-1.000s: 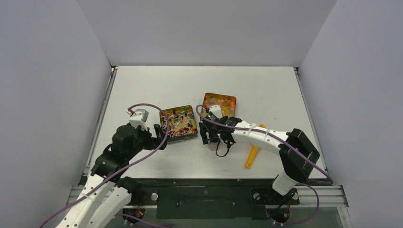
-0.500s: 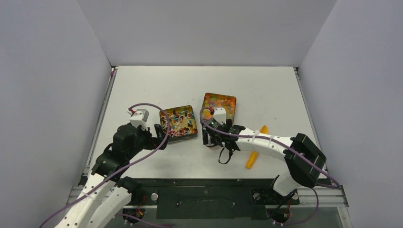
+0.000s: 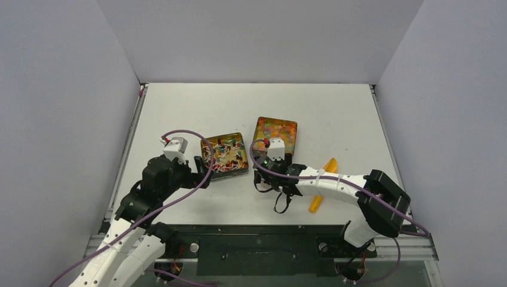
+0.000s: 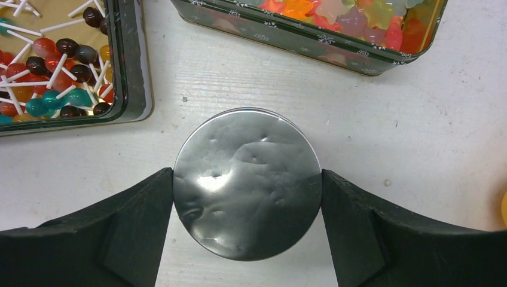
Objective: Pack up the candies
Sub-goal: Screw the bottle lid onto the packing bottle.
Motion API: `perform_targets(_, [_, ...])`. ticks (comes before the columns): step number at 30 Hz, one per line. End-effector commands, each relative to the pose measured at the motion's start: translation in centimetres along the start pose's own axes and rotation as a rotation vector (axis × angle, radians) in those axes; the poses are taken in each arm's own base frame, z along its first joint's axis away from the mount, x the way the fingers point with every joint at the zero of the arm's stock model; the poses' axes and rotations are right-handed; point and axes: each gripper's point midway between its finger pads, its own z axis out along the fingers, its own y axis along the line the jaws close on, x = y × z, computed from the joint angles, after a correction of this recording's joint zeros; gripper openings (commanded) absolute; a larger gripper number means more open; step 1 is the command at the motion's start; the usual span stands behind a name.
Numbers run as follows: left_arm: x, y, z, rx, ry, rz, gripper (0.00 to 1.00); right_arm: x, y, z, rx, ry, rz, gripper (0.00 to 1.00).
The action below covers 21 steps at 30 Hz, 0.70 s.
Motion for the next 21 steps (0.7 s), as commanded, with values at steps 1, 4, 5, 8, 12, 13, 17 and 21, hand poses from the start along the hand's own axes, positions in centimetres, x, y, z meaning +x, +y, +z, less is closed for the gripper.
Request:
perform_targets(1, [-1.6,-0.7,-0.1,0.024,-0.059,0.004,0.96,6.3,0.2,0.0,-0.007,0.203,-0.060,0.69])
perform_targets(4, [-1.6,-0.7,-0.1,0.025,-0.061,0.004,0.96,6.7,1.1,-0.5,-0.034,0.214,-0.078,0.69])
perform_targets(5, [-1.6,-0.7,-0.1,0.024,-0.061,0.004,0.96,6.9,1.3,-0.6,-0.037,0.219,-0.081,0.69])
perform_targets(8, [-1.6,-0.7,-0.1,0.025,-0.063,0.004,0.96,7.6,1.9,-1.3,-0.047,0.222,-0.103,0.69])
perform_targets(12, [-1.6,-0.7,-0.2,0.026,-0.063,0.004,0.96,8.4,2.8,-2.5,-0.077,0.221,-0.101,0.69])
perform_targets(13, [-1.6,-0.7,-0.1,0.026,-0.063,0.004,0.96,8.4,3.0,-2.8,-0.083,0.219,-0.095,0.69])
perform_targets(17, [-1.6,-0.7,-0.1,0.024,-0.061,0.004,0.96,9.2,3.8,-4.2,-0.105,0.211,-0.118,0.70])
perform_targets(21, [-1.6,-0.7,-0.1,0.024,-0.060,0.004,0.96,9.7,4.0,-4.9,-0.100,0.202,-0.133,0.72])
